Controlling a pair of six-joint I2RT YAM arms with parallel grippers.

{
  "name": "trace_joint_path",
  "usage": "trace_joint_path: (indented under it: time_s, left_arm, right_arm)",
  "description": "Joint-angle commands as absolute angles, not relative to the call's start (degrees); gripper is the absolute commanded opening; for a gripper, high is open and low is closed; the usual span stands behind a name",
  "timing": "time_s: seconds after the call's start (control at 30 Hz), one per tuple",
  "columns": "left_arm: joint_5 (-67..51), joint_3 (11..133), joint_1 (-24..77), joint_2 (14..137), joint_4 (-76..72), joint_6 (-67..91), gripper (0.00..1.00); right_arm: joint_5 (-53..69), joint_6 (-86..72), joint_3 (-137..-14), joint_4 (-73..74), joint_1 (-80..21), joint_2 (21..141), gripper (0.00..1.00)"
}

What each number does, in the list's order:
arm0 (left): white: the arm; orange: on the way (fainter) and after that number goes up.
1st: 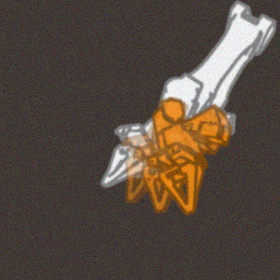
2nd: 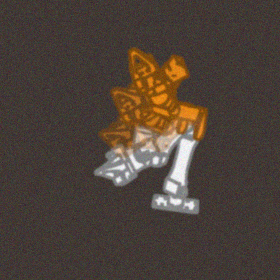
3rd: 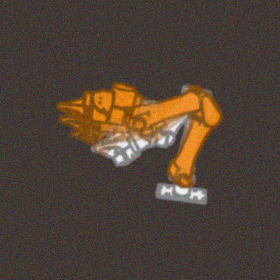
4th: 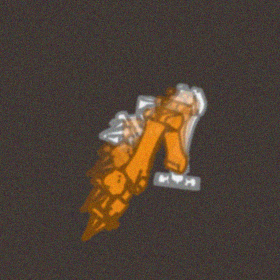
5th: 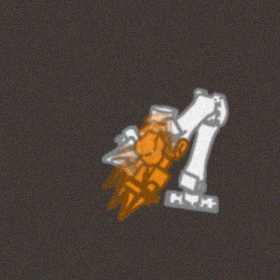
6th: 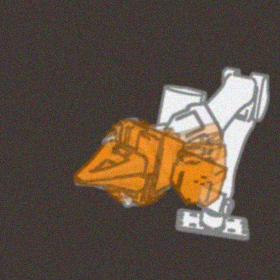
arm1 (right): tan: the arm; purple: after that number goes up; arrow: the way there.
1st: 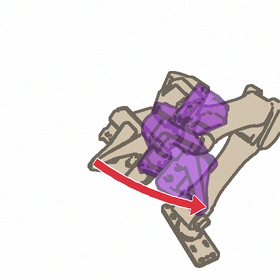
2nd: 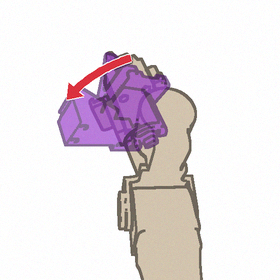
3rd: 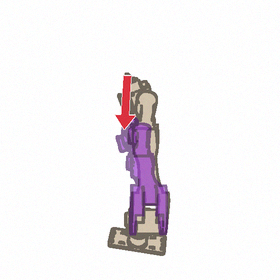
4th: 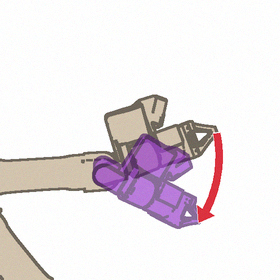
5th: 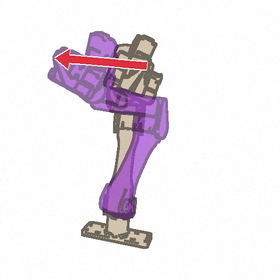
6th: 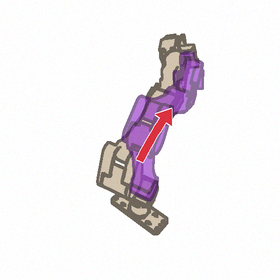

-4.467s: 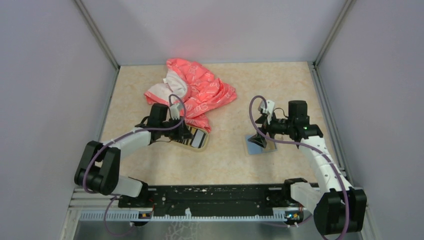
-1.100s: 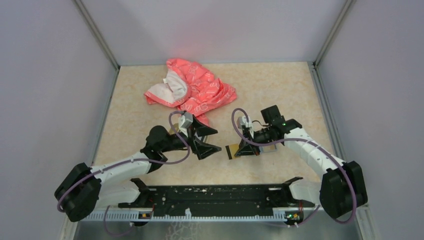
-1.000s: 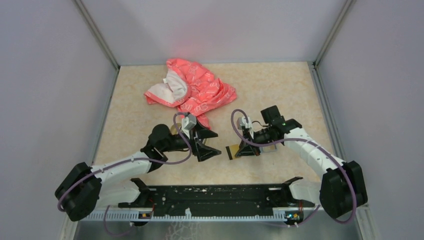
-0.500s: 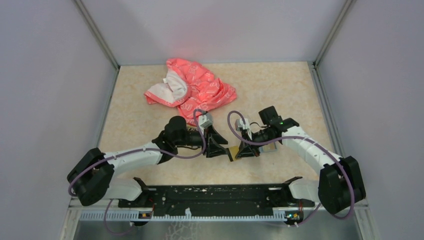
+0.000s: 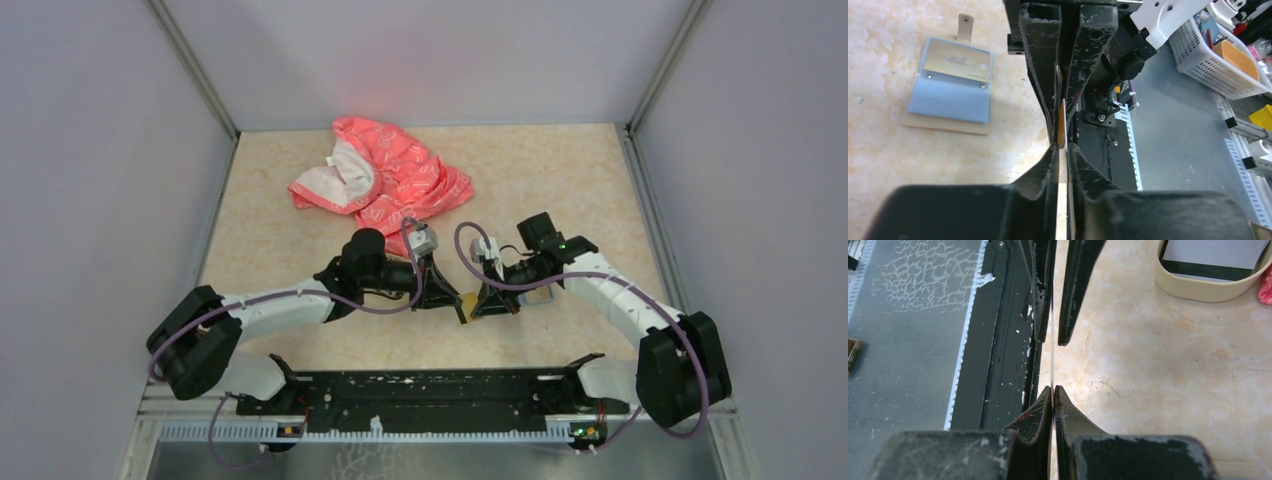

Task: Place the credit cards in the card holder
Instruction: Insert the credit card into the card holder.

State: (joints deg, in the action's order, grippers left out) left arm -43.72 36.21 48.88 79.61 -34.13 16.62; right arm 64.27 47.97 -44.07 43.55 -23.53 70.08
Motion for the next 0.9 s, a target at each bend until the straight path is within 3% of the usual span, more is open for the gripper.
trace_joint_path:
  time_s: [0.0,0.07,0.1,0.13,0.2,0.27,0.47,0.67,0.87]
  left_arm:
    - [-46.6,38.3,49.1,80.2,-34.0,15.7,0.03]
    - [-46.1,38.0,49.1,79.9,-34.1,16.3,0.0]
    - [-45.5,37.5,49.1,79.6,-34.1,16.8,0.0]
    - [-44.5,36.8,49.1,79.2,-34.3,17.5,0.0]
    - [-41.5,34.0,49.1,78.3,-36.2,20.1,0.0]
    - [-36.8,31.3,49.0,77.6,-39.5,24.6,0.0]
    - [-28.2,26.5,49.0,81.8,-53.8,42.2,0.0]
    - [-23.2,33.0,52.2,94.7,-59.6,50.9,0.0]
    - [-16.1,39.9,54.8,103.8,-61.0,53.4,0.0]
  right_arm:
    - [65.6,49.3,-47.4,43.8,-24.3,70.5,0.0]
    - [65.3,49.0,-47.5,43.7,-24.3,70.4,0.04]
    - [64.8,48.5,-47.7,43.5,-24.3,70.3,0.14]
    - [63.9,48.4,-48.0,43.6,-24.3,70.1,0.32]
    - [61.0,48.8,-49.6,45.2,-24.0,69.1,0.57]
    - [57.9,48.5,-50.7,45.3,-22.2,67.0,0.63]
    - [44.3,40.4,-47.9,36.3,-9.6,59.3,0.62]
    - [32.7,37.2,-49.9,36.7,-4.5,61.2,0.58]
    - [31.3,42.5,-51.0,41.9,4.9,65.7,0.38]
